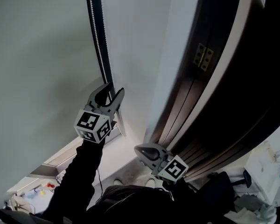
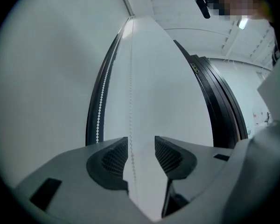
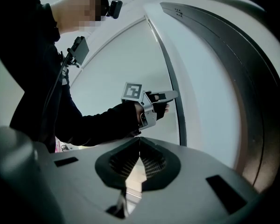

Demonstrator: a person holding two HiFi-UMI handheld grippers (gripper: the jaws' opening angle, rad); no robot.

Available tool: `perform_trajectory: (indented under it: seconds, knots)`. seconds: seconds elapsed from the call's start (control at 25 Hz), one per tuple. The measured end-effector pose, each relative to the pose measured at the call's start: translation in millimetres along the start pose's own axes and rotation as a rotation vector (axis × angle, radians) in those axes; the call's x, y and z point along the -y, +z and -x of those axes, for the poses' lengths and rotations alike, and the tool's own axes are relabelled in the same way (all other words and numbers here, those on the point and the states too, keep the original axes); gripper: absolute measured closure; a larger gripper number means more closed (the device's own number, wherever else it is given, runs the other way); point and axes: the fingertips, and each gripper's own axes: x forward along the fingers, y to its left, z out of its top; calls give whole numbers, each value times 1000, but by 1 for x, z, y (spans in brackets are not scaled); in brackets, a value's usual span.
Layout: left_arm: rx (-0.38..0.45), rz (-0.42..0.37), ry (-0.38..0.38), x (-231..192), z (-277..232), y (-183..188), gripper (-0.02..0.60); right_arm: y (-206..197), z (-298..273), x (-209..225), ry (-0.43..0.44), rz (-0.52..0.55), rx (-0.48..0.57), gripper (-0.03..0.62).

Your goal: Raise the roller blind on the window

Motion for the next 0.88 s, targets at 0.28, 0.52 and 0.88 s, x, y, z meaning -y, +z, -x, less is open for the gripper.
perform_trajectory:
  seconds: [0.28, 0.52, 0.88]
  knots:
    - [8, -18, 18, -7, -8, 1, 551, 1, 4, 10, -39, -4, -3, 588]
    - [-25, -44, -19, -3, 2, -11, 575, 1, 3, 13, -37, 6, -6, 586]
    - [9, -29, -77, 0, 27, -17, 575, 4, -3, 12, -10, -3, 2, 588]
